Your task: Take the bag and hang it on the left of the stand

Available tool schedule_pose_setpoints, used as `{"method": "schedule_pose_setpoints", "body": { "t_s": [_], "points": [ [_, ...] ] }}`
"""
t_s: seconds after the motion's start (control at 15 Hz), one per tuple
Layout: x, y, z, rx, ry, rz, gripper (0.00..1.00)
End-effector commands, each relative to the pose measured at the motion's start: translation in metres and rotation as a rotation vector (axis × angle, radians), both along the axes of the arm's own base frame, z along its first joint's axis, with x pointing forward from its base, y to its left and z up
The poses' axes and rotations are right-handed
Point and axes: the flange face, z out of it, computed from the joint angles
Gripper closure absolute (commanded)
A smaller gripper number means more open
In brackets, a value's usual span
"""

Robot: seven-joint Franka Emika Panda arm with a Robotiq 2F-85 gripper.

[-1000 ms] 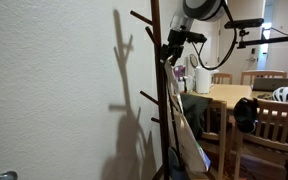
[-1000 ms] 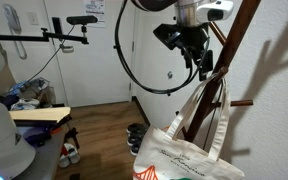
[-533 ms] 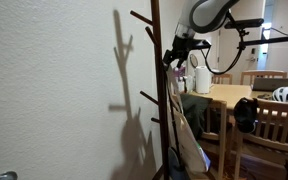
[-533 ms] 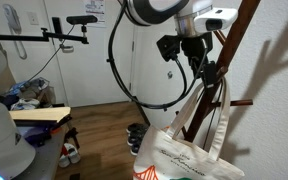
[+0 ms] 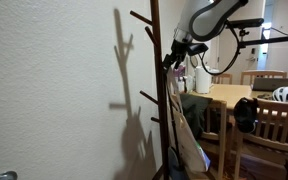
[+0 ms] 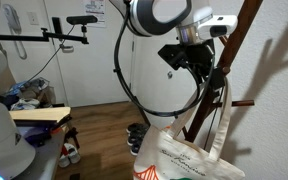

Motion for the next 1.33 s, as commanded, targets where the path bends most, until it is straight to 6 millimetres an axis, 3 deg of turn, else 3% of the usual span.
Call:
{"method": "schedule_pose_setpoints", "body": {
  "t_s": [0.0,0.67,0.93,1.27],
  "points": [
    [0.009,-0.002,-0.003,-0.032,-0.011,0.068,0.26],
    [0.01,0.007,0.001,-0.023,-0.001,0.097,0.93],
    [0.001,0.025,0.013,0.025,0.068,0.138,1.0],
    [-0.025,0.039,0.047,0.03,0.148,0.127,0.97]
  ]
}}
